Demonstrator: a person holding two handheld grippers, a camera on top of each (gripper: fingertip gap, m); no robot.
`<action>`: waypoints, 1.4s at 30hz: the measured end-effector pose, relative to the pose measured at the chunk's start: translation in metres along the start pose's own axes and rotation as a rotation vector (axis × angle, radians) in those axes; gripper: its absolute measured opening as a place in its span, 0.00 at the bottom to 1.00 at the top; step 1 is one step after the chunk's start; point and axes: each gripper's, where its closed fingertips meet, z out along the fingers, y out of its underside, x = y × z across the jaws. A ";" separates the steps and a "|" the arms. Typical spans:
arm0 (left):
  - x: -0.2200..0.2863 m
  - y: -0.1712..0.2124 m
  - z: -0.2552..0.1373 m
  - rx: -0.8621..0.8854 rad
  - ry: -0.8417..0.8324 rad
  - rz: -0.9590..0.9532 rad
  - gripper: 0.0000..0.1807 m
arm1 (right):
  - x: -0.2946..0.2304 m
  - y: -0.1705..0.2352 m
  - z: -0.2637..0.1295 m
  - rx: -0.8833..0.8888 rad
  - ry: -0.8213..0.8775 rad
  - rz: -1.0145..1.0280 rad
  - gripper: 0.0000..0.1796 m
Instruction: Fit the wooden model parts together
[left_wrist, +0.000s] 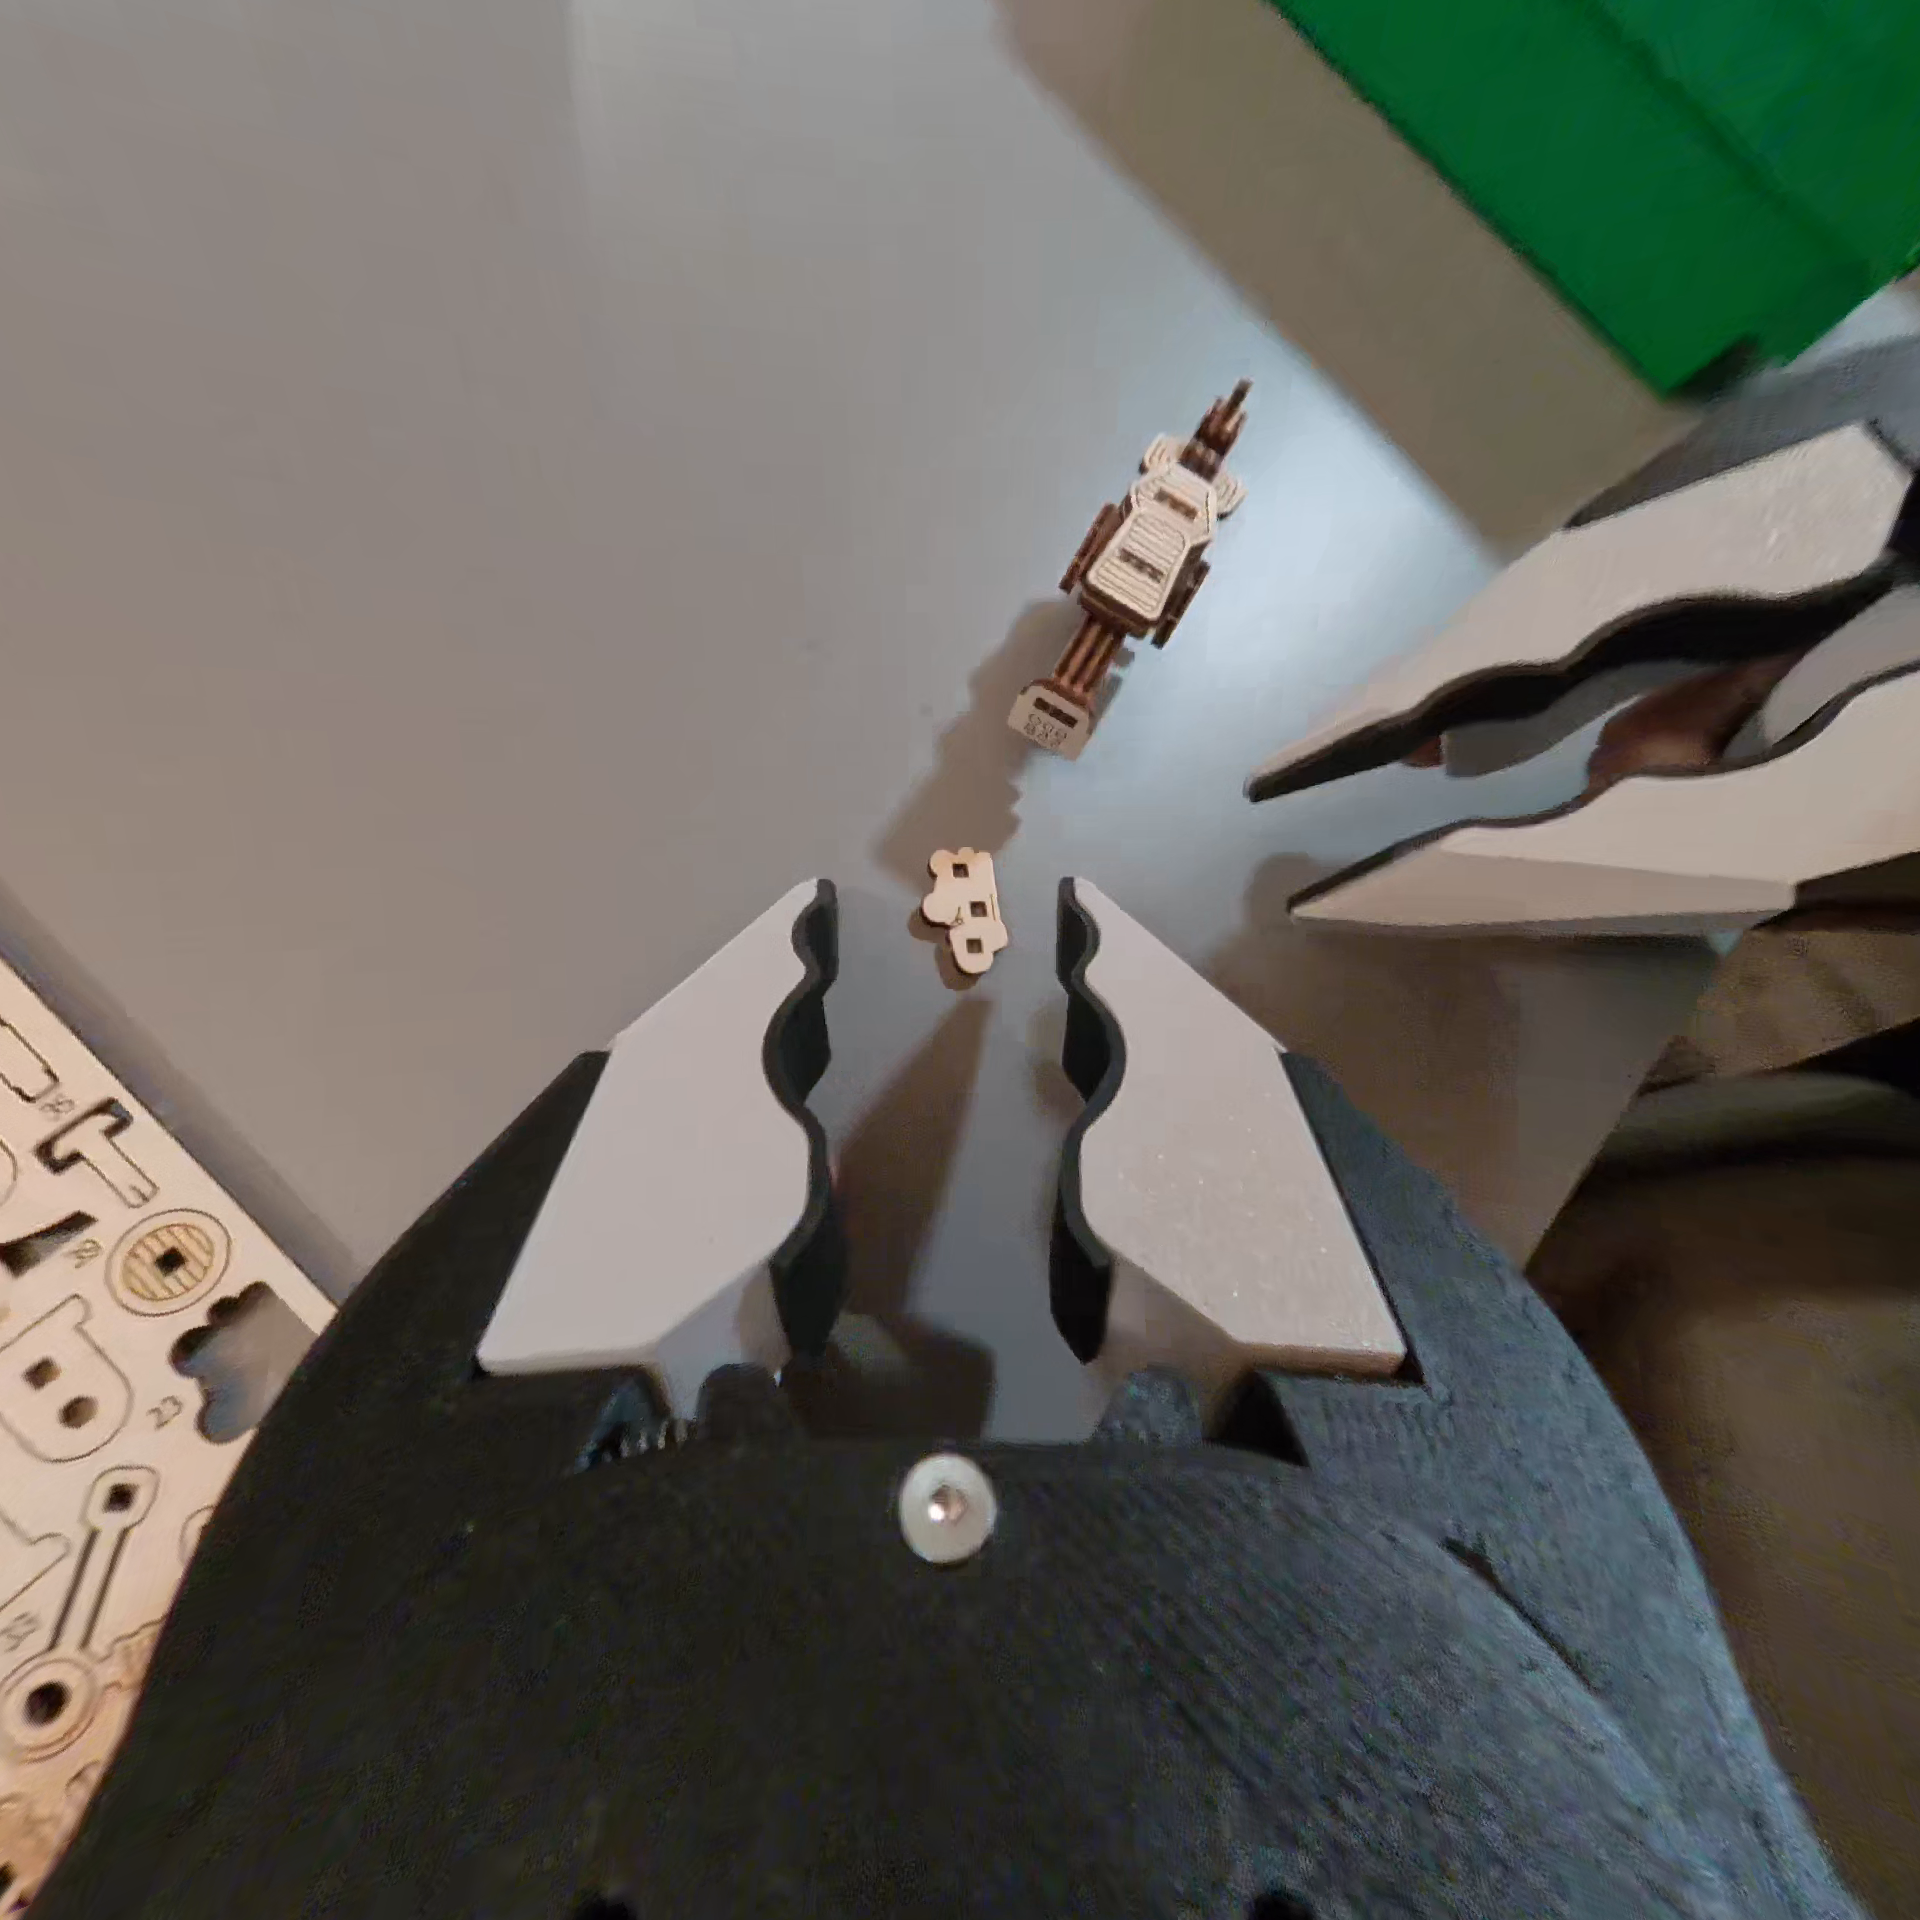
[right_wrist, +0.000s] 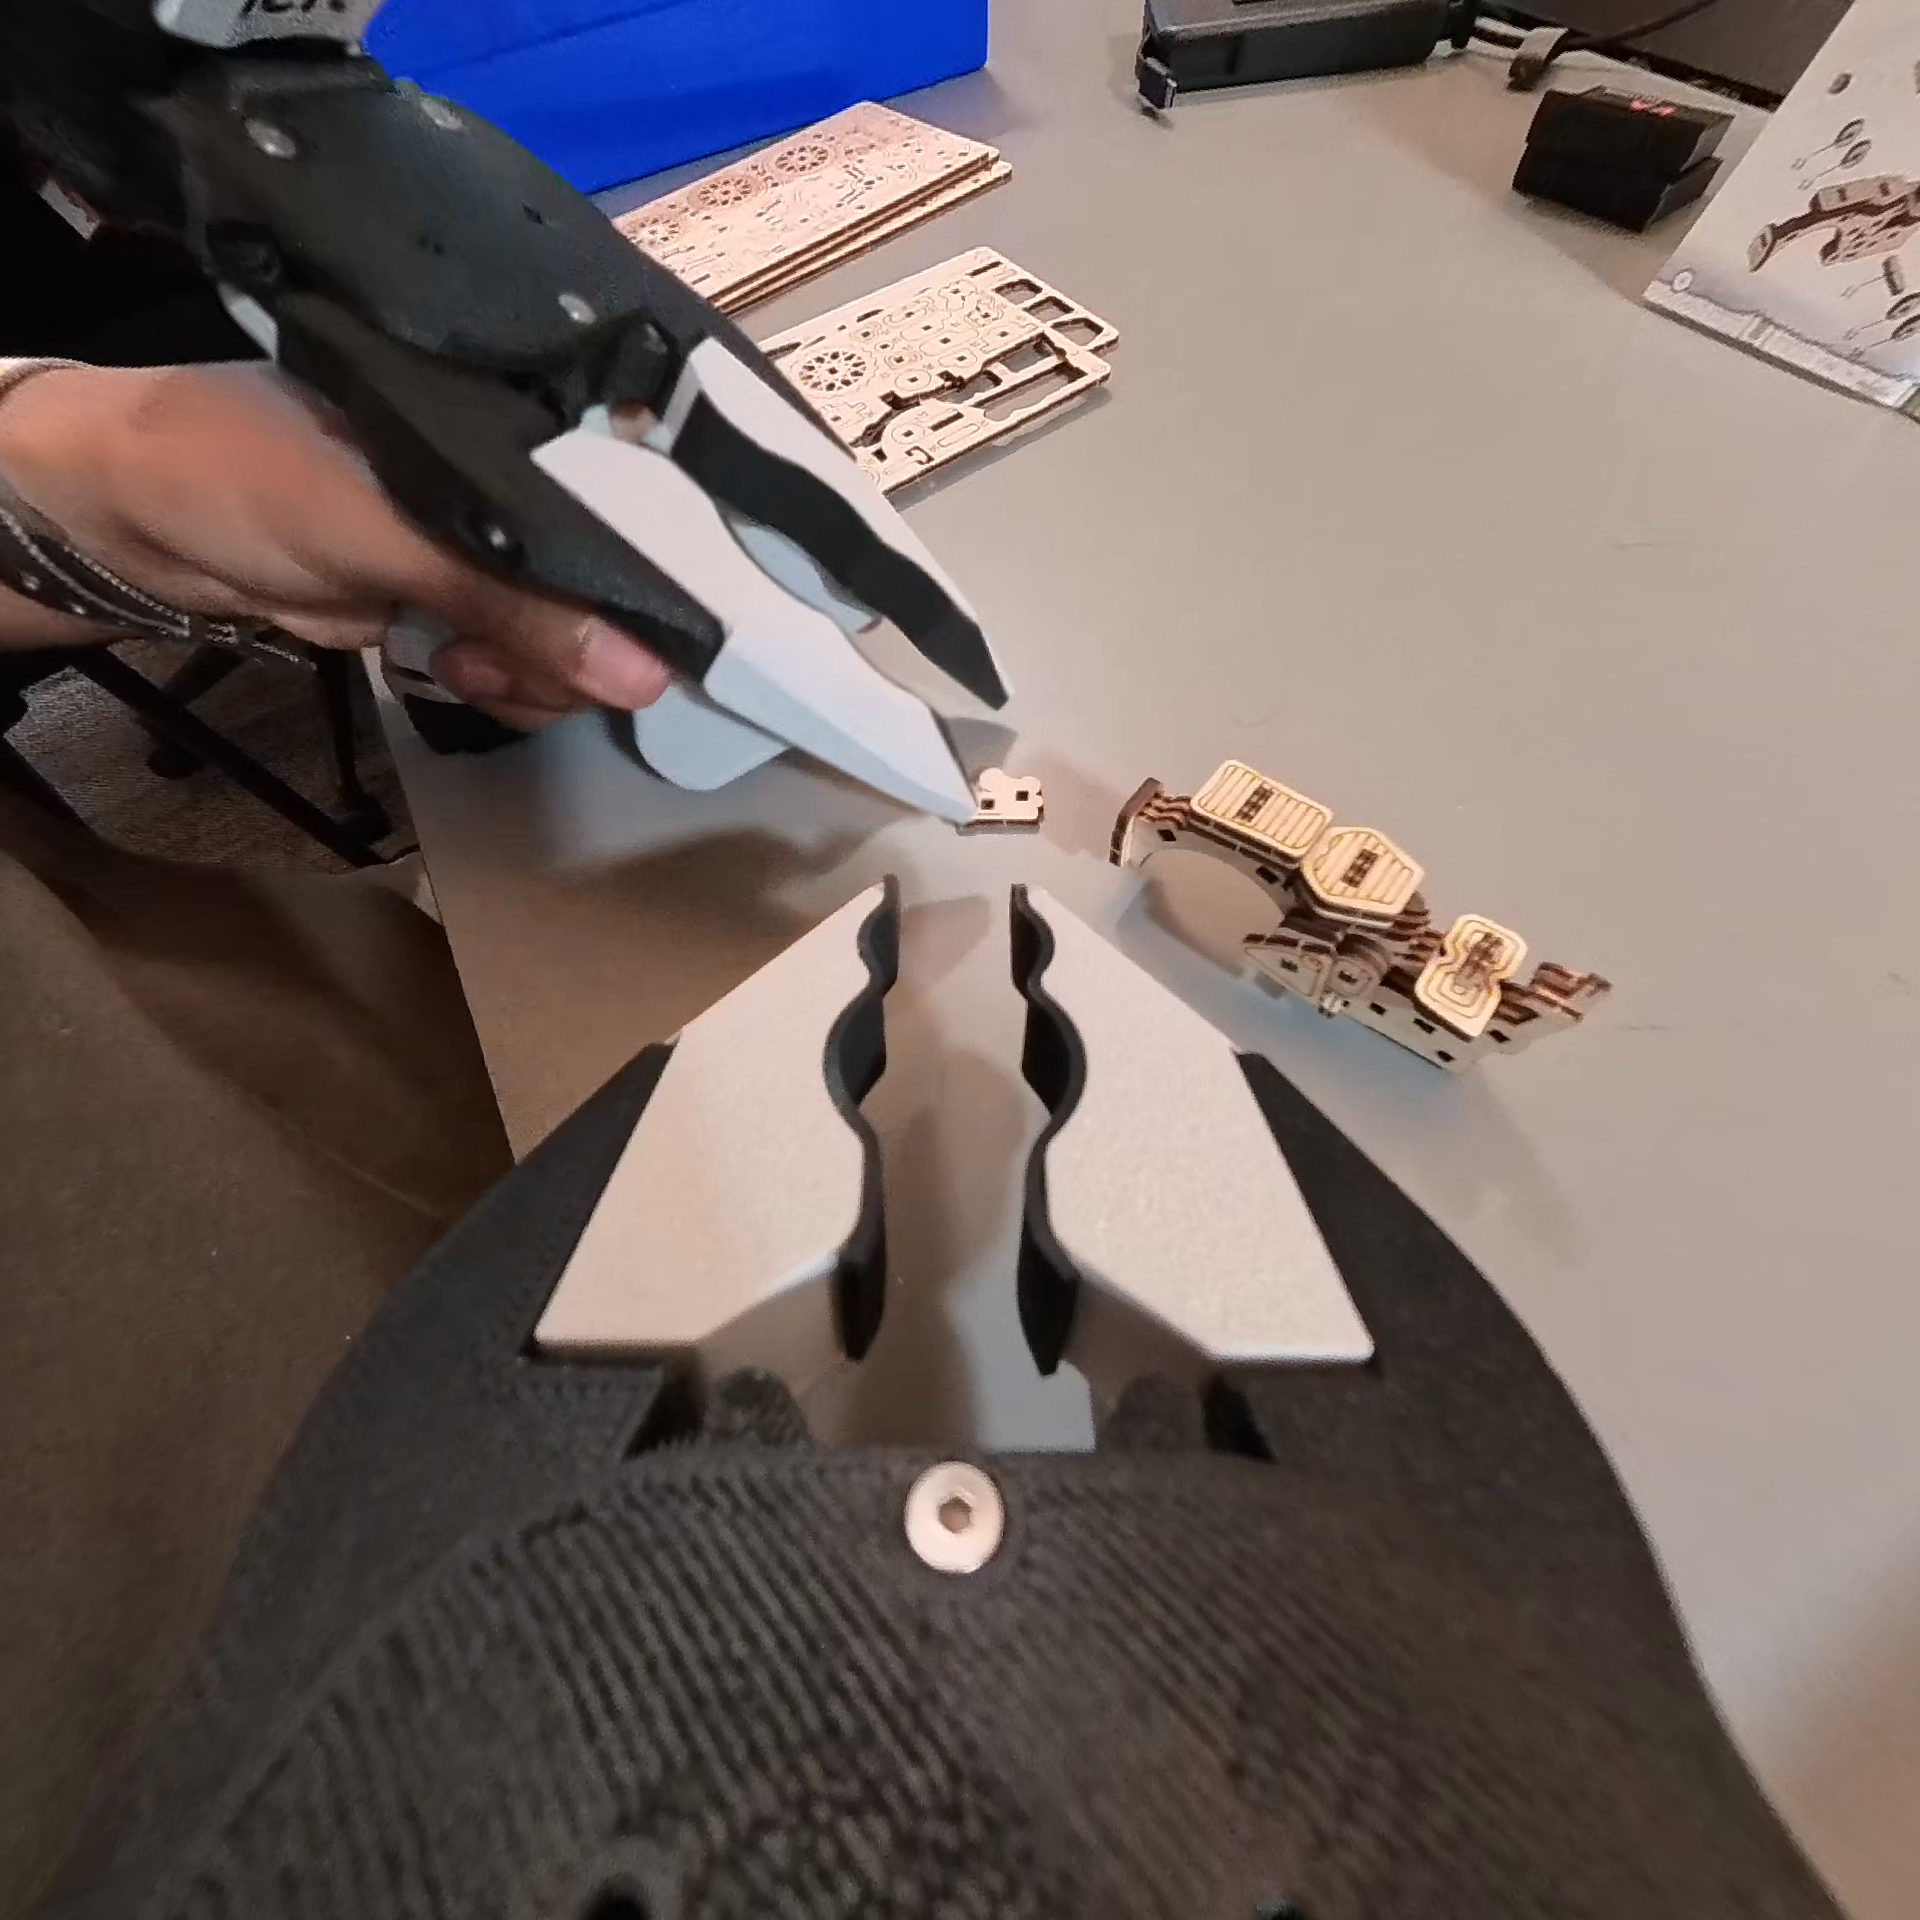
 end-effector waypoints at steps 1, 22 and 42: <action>0.000 0.002 0.001 -0.014 -0.028 0.037 0.23 | 0.000 0.000 0.000 -0.001 0.000 0.000 0.11; 0.011 0.007 0.003 -0.040 -0.065 0.192 0.08 | -0.001 0.002 0.000 -0.012 0.015 -0.027 0.11; 0.032 -0.013 -0.006 0.118 0.031 0.183 0.08 | 0.015 -0.008 -0.010 0.079 -0.029 0.240 0.10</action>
